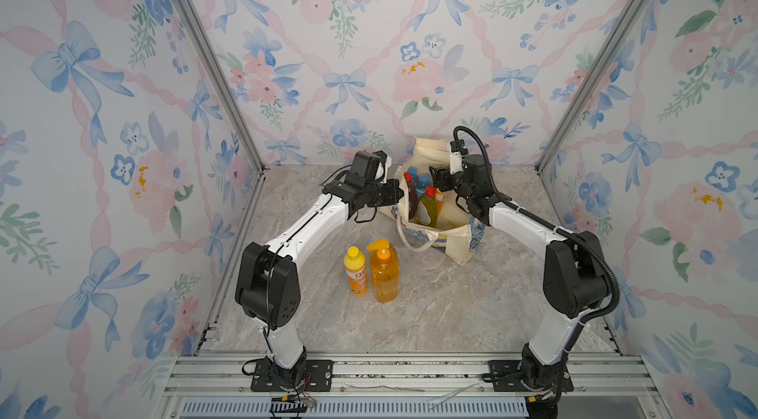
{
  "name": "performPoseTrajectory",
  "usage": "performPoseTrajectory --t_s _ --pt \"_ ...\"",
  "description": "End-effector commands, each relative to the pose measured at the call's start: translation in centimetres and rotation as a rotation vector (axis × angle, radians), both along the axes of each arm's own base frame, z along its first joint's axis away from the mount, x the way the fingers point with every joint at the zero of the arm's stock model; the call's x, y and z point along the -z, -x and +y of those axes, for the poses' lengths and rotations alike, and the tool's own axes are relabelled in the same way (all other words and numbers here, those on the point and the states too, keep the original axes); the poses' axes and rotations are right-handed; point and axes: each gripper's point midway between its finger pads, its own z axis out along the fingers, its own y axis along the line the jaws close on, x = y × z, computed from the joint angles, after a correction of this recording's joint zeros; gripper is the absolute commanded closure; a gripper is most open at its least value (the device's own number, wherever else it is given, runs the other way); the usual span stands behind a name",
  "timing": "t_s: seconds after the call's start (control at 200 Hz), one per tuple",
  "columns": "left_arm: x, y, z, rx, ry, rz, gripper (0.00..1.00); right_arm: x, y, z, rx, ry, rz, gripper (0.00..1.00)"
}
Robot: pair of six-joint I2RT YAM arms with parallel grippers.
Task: Pack dish soap into the shopping bag
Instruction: Place the bottle of dish soap in the shopping bag.
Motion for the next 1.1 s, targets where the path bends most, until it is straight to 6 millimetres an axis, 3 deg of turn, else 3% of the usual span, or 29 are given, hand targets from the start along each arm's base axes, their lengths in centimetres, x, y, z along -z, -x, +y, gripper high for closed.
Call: performPoseTrajectory --t_s 0.0,0.22,0.38,0.575,0.71,0.765,0.915,1.095 --pt "0.8 -0.1 -0.4 0.012 -0.003 0.031 1.0 -3.5 0.4 0.1 -0.007 -0.015 -0.05 0.27" --pt "0.9 -0.2 -0.4 0.008 -0.005 0.03 1.0 -7.2 1.1 0.1 -0.016 -0.039 -0.059 0.22" --pt "1.1 -0.2 -0.6 0.012 -0.004 0.038 1.0 -8.7 1.6 0.1 -0.025 -0.034 -0.049 0.21" --pt "0.7 -0.2 -0.4 0.003 -0.003 0.029 1.0 -11.2 3.8 0.2 -0.024 0.019 0.016 0.22" --pt "0.5 -0.3 -0.2 -0.003 -0.002 0.027 0.9 -11.9 7.5 0.6 -0.079 0.066 0.128 0.23" --pt "0.4 -0.3 -0.3 0.0 0.001 0.027 0.86 -13.2 10.3 1.0 -0.129 0.074 0.131 0.22" --pt "0.2 -0.2 -0.5 0.009 0.007 0.023 0.76 -13.0 16.7 3.8 -0.268 0.131 0.18 0.18" --pt "0.0 -0.1 -0.4 0.009 0.002 0.014 0.61 -12.5 22.3 7.8 -0.455 0.109 0.211 0.15"
